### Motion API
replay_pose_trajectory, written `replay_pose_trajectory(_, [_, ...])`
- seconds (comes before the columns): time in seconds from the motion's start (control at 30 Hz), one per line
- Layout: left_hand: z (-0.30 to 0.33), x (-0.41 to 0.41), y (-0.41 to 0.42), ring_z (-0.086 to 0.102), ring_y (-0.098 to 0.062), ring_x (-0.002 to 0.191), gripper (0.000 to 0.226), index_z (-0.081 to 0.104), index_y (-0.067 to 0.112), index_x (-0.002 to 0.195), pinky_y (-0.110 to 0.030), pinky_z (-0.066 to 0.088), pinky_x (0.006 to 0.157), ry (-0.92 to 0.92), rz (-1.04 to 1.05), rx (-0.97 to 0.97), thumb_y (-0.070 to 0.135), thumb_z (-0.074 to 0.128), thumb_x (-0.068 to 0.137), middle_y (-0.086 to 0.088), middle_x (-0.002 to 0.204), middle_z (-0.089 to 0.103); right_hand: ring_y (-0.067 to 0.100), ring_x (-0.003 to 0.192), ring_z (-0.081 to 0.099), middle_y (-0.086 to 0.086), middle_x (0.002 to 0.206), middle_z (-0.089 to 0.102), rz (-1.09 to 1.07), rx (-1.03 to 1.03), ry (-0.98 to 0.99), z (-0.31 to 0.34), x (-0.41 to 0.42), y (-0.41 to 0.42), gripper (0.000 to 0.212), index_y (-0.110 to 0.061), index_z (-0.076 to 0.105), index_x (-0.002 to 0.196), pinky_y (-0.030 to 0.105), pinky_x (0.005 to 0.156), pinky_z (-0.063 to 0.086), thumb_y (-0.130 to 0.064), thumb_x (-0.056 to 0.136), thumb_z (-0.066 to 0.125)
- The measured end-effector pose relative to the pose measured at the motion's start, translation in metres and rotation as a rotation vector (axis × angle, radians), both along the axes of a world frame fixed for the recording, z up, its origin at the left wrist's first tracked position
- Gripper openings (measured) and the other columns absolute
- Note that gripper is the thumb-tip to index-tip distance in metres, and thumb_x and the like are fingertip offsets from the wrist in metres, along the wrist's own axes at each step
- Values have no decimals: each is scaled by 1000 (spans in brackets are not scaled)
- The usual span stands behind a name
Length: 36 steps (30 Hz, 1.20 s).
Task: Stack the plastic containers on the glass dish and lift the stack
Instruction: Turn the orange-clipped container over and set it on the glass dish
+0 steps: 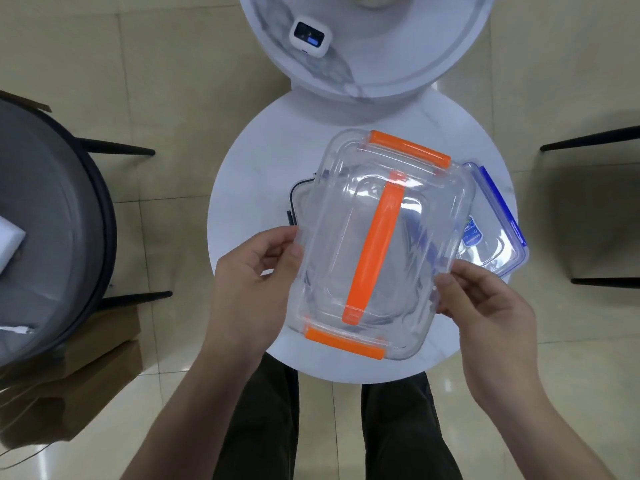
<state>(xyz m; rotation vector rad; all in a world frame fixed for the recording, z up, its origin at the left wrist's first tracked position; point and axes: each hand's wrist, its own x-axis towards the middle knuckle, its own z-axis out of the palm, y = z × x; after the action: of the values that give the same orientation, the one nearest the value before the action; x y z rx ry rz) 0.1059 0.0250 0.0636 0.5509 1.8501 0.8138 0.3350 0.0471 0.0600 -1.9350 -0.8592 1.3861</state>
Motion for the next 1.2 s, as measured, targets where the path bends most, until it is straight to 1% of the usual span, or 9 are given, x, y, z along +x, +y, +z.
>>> replay_pose_trajectory(0.1, [2, 1, -11, 72, -13, 91, 26, 71, 44, 94, -28, 61, 82, -9, 20, 20, 18, 67, 95, 13, 93, 78, 10, 72, 66, -10, 77, 74, 38, 48, -23, 2, -2, 8, 18, -23, 73, 97, 17, 72, 57, -7, 90, 68])
replay_pose_trajectory(0.2, [0, 5, -22, 73, -10, 86, 26, 71, 43, 94, -23, 62, 76, -18, 45, 21, 16, 68, 94, 14, 91, 77, 2, 75, 67, -17, 79, 75, 98, 85, -48, 1, -3, 17, 21, -30, 72, 96, 14, 76, 55, -10, 90, 67])
replay_pose_trajectory(0.37, [-9, 12, -37, 75, -11, 83, 21, 74, 35, 95, -34, 63, 79, -92, 136, -29, 15, 70, 92, 9, 90, 79, -4, 80, 67, -25, 82, 74, 185, 143, -62, 2, -7, 28, 29, -40, 69, 92, 7, 71, 51, -12, 93, 65])
replay_pose_trajectory(0.5, [-14, 15, -40, 76, -17, 87, 24, 76, 35, 91, -40, 63, 81, -135, 156, -49, 12, 70, 93, 7, 90, 78, -5, 78, 67, -26, 81, 73, 217, 151, -62, -3, -10, 34, 30, -41, 69, 92, 7, 70, 51, -11, 94, 63])
replay_pose_trajectory(0.63, [-16, 12, -39, 77, -15, 84, 23, 75, 37, 91, -34, 63, 77, -134, 136, -40, 14, 72, 92, 11, 89, 78, -5, 78, 67, -26, 81, 73, 225, 159, -59, -5, -9, 35, 29, -41, 69, 93, 8, 69, 52, -12, 94, 63])
replay_pose_trajectory(0.83, [-15, 11, -38, 77, -17, 85, 22, 75, 34, 92, -28, 63, 72, -143, 140, -42, 13, 72, 91, 10, 87, 77, 5, 87, 70, -15, 94, 75, 236, 149, -44, -8, -7, 34, 25, -37, 70, 99, 14, 73, 56, -14, 95, 62])
replay_pose_trajectory(0.97, [-15, 11, -38, 77, -18, 85, 21, 76, 31, 91, -27, 63, 70, -152, 146, -43, 11, 72, 91, 9, 86, 78, 1, 87, 70, -22, 90, 75, 243, 145, -48, -8, -6, 35, 25, -38, 69, 99, 10, 70, 54, -14, 95, 62])
replay_pose_trajectory(1.1, [-14, 12, -37, 77, -17, 85, 26, 76, 36, 89, -29, 64, 72, -144, 153, -30, 11, 71, 91, 10, 86, 78, -1, 86, 70, -24, 89, 75, 239, 139, -33, -8, -6, 35, 25, -36, 70, 100, 10, 70, 53, -13, 94, 62])
replay_pose_trajectory(1.2, [-13, 14, -37, 77, -17, 86, 22, 75, 33, 91, -32, 63, 75, -114, 163, -44, 12, 71, 92, 10, 88, 78, 3, 89, 70, -19, 93, 76, 227, 122, -15, -9, -3, 36, 22, -32, 71, 103, 10, 71, 54, -14, 93, 64])
